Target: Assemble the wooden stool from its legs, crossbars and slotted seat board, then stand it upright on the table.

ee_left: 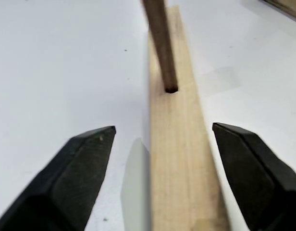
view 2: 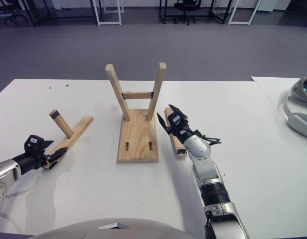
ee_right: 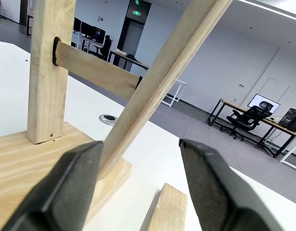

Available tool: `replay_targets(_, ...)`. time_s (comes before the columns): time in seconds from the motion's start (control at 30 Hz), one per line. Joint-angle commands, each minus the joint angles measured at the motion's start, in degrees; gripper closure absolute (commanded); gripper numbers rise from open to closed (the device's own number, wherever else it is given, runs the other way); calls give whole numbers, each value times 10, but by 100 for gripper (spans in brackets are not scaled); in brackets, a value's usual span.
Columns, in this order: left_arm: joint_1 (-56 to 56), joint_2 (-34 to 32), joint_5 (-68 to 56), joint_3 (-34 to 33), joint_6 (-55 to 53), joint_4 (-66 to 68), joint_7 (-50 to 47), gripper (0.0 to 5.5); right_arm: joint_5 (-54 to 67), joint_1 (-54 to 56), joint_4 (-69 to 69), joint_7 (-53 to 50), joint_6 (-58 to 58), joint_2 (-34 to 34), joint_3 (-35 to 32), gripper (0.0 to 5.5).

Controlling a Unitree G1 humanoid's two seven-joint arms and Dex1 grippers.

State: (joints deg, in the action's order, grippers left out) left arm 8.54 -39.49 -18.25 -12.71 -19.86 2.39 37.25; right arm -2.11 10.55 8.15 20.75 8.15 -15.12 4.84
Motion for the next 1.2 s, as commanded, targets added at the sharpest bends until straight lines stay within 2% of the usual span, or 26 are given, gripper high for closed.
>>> replay_targets(0.03, 0, 6, 7, 8, -2, 35, 11, 152, -1, -8, -3, 4, 0, -5, 2, 256)
replay_targets(0.2, 10, 14, -2, 12, -3, 40, 41, 233, -2, -8, -2, 6, 0, -7, 1, 256)
replay_targets(0.4, -6, 15, 26, 10, 41, 63, 29, 335, -9, -5, -2, 6, 0, -5, 8, 256)
replay_targets(0.53, -20, 22, 27, -2, 65, 85, 6, 345, 21, 4, -15, 16, -44, 2, 0, 256)
replay_targets(0.6, -49, 27, -14, -46, 64, 68, -3, 345, 129, 15, -73, 44, -155, 20, -29, 256)
replay_targets(0.7, -121, 20, -131, -127, 41, -39, 0, 345, 359, 104, -167, 39, -338, 35, -110, 256)
replay_targets(0.77, -172, -17, -141, -133, 14, -108, -18, 345, 474, 190, -193, 14, -406, 43, -147, 256)
replay_targets(0.8, -202, -30, -147, -130, 2, -134, -24, 345, 522, 234, -198, -5, -431, 51, -159, 256)
replay_targets(0.87, -273, -40, -167, -107, -27, -186, -36, 346, 601, 322, -187, -59, -470, 80, -174, 219)
replay_targets(0.97, -347, -23, -173, -28, -63, -253, -45, 346, 656, 420, -140, -135, -480, 131, -185, 175)
replay_targets(1.1, -353, 17, -139, 78, -65, -291, -44, 346, 678, 436, -93, -203, -470, 174, -203, 175)
replay_targets(1.2, -340, 20, -125, 98, -62, -298, -32, 346, 697, 417, -105, -230, -474, 178, -217, 175)
